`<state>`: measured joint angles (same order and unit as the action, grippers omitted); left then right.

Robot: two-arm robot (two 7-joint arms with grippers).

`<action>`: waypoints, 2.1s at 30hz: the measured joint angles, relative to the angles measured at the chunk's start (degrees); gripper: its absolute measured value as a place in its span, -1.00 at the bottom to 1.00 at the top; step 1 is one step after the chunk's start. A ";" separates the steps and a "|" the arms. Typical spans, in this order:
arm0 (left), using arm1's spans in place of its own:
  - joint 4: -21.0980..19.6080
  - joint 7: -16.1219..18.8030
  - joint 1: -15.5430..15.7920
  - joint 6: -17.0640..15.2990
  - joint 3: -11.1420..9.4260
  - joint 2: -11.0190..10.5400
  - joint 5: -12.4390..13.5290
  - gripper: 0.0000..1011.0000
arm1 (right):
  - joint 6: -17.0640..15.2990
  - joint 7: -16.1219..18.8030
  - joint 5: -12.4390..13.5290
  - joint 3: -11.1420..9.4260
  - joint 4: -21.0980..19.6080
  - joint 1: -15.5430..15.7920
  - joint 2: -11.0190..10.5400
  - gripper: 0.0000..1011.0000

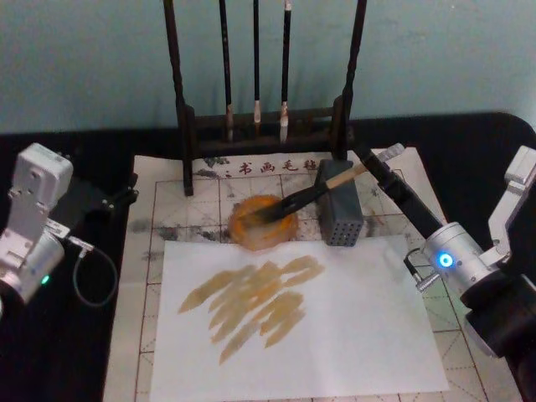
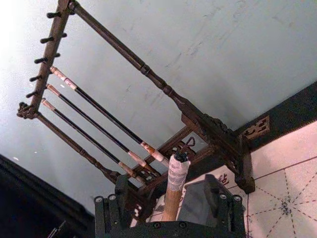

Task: Pick up the brush from the inkstone, write on the paper, then place the brush back to its original position.

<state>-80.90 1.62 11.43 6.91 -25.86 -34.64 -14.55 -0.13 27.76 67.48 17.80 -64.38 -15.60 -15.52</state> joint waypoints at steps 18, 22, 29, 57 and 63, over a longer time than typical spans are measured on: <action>-0.01 0.00 0.00 0.00 0.00 0.00 0.00 0.98 | -0.08 0.04 -0.02 0.00 -0.03 0.03 0.00 0.98; 0.00 0.00 0.00 0.00 0.00 0.00 0.00 0.98 | -0.10 0.04 -0.03 0.00 -0.04 0.03 0.00 0.98; 0.00 0.00 0.00 0.00 0.00 0.00 0.00 0.98 | -0.13 0.05 -0.03 0.00 -0.03 0.03 0.00 0.98; 0.00 0.00 0.00 0.00 0.00 0.00 0.00 0.98 | -0.13 0.05 -0.08 -0.01 -0.03 0.03 0.00 -0.16; 0.00 0.00 0.00 0.00 0.00 0.00 0.00 0.98 | -0.12 0.05 -0.08 -0.01 -0.04 0.03 0.00 -0.60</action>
<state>-80.90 1.62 11.43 6.91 -25.86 -34.64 -14.55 -0.26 27.81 67.40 17.80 -64.41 -15.57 -15.52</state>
